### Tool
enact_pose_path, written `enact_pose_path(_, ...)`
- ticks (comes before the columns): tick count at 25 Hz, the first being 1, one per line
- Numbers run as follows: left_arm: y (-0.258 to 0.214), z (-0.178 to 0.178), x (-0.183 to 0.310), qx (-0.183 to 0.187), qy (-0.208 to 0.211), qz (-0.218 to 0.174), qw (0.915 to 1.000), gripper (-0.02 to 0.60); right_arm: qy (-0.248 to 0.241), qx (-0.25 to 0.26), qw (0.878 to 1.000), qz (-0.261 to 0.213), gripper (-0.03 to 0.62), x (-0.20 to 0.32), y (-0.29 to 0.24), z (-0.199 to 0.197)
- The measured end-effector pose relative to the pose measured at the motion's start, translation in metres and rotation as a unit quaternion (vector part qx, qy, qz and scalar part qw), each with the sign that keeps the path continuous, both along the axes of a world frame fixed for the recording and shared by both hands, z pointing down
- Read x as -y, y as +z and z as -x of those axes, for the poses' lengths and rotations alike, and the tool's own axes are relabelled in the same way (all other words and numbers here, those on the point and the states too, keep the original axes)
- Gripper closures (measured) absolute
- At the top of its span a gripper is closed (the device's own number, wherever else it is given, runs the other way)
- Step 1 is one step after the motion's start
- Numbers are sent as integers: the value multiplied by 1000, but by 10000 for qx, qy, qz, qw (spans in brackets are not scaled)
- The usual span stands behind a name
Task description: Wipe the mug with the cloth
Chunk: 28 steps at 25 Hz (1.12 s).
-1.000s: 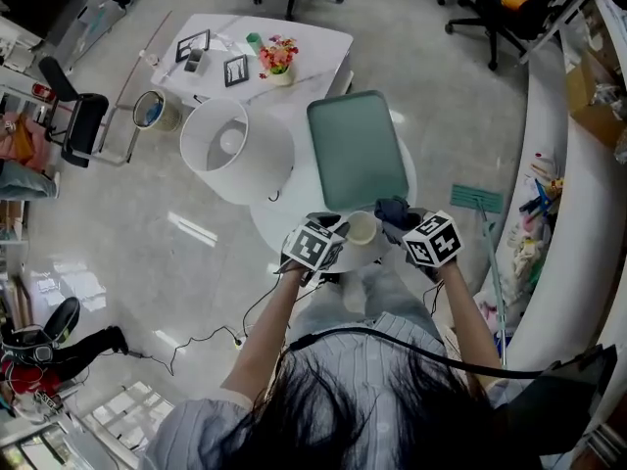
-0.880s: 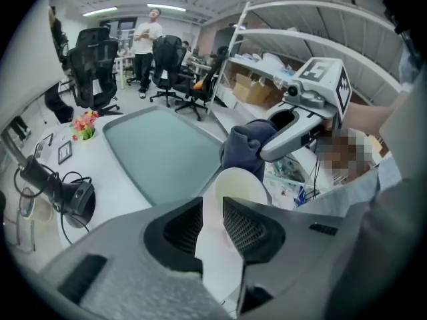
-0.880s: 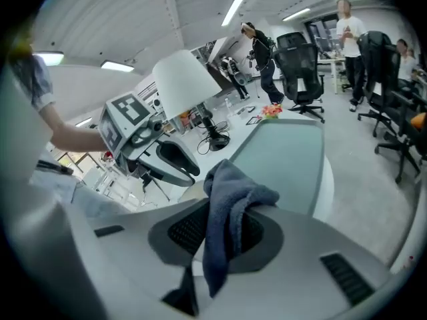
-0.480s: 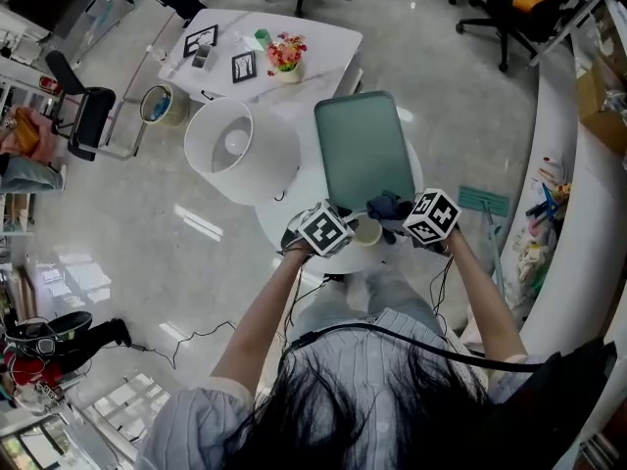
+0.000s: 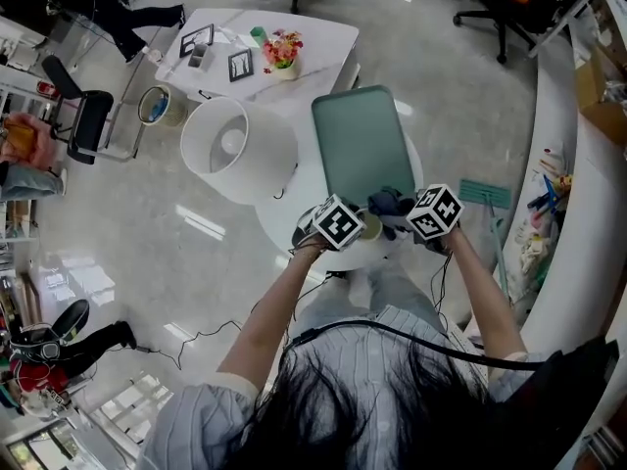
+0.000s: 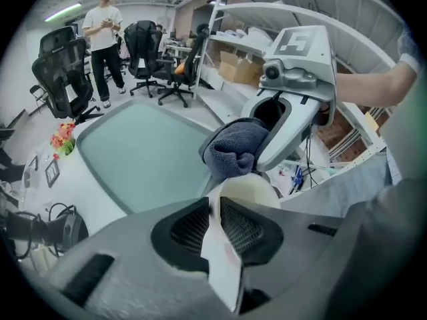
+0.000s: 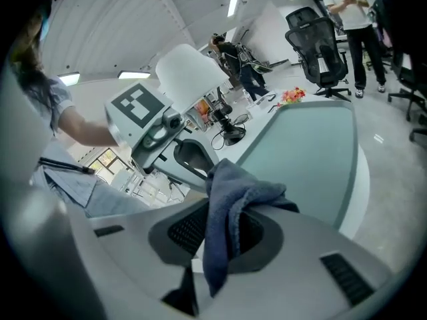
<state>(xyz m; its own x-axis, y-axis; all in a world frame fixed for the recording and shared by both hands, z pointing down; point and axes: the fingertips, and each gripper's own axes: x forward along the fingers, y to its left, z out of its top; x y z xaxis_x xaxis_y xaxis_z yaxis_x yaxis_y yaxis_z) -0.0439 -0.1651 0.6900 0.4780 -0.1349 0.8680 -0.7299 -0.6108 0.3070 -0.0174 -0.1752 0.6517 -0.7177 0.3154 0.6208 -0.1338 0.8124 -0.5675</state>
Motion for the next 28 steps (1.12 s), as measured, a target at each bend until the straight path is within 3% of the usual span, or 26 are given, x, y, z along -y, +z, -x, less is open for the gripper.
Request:
enact_pose_path(8, 0, 5, 4, -57, -957, -76, 9954, 523, 777, 130, 9969, 29, 514, -5, -1, -8)
enact_pose_path(10, -2, 13, 3, 81, -1210, -106, 9926, 523, 1039, 177, 9944, 76, 514, -8, -2, -11)
enact_pose_path(13, -8, 29, 0, 288, -1709, -126, 9848, 523, 1401, 218, 9898, 130, 514, -14, -2, -14)
enact_pose_path(19, -8, 28, -7, -85, -2521, -78, 9676, 523, 1966, 242, 9801, 113, 514, -22, -3, -19)
enact_pose_path(23, -7, 33, -9, -294, -3178, 27, 9477, 523, 2272, 259, 9735, 97, 514, -25, -3, -21)
enact_pose_path(28, -5, 38, -16, -690, -4173, 281, 9057, 522, 2461, 229, 9690, 55, 514, -31, -5, -21)
